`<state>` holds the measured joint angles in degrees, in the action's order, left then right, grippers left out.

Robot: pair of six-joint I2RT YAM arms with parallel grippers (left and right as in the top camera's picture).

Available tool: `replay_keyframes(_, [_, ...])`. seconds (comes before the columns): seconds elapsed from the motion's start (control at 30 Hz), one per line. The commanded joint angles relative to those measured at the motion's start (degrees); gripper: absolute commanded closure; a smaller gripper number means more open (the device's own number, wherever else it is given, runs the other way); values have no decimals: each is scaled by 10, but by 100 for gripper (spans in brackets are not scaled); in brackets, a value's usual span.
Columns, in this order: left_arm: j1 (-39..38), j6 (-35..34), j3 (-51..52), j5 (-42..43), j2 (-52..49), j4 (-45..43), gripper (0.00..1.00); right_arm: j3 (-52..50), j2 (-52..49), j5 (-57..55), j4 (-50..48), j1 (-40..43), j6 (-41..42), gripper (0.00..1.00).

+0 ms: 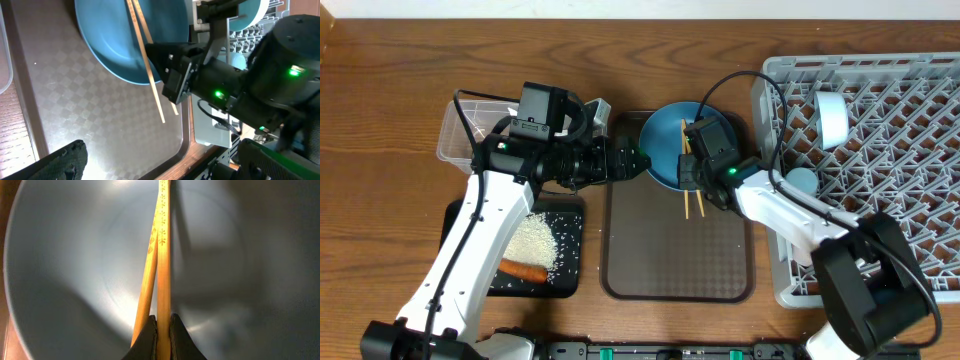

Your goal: Sort waste into correct bins and load items into the dishwasher rack

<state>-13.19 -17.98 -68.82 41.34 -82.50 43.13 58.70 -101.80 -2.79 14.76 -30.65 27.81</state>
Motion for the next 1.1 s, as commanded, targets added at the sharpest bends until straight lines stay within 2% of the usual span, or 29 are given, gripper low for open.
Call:
replay_keyframes(0.0, [2, 5, -3, -5, 5, 1, 2, -2, 60, -4, 15, 8, -57, 99])
replay_keyframes(0.3, [2, 5, -3, -5, 5, 1, 2, -2, 266, -4, 117, 90, -204, 99])
replay_keyframes(0.53, [2, 5, -3, -5, 5, 1, 2, -2, 381, -4, 180, 261, -396, 99])
replay_keyframes(0.63, [2, 5, -3, -5, 5, 1, 2, -2, 388, 0, 177, 345, -457, 99])
replay_keyframes(0.8, [2, 5, -3, -5, 5, 1, 2, -3, 357, 13, 136, 452, -508, 99])
replay_keyframes(0.87, [2, 5, -3, -5, 5, 1, 2, -3, 335, 23, 125, 477, -547, 99])
replay_keyframes(1.07, [2, 5, -3, -5, 5, 1, 2, -3, 257, 28, 103, 499, -582, 99])
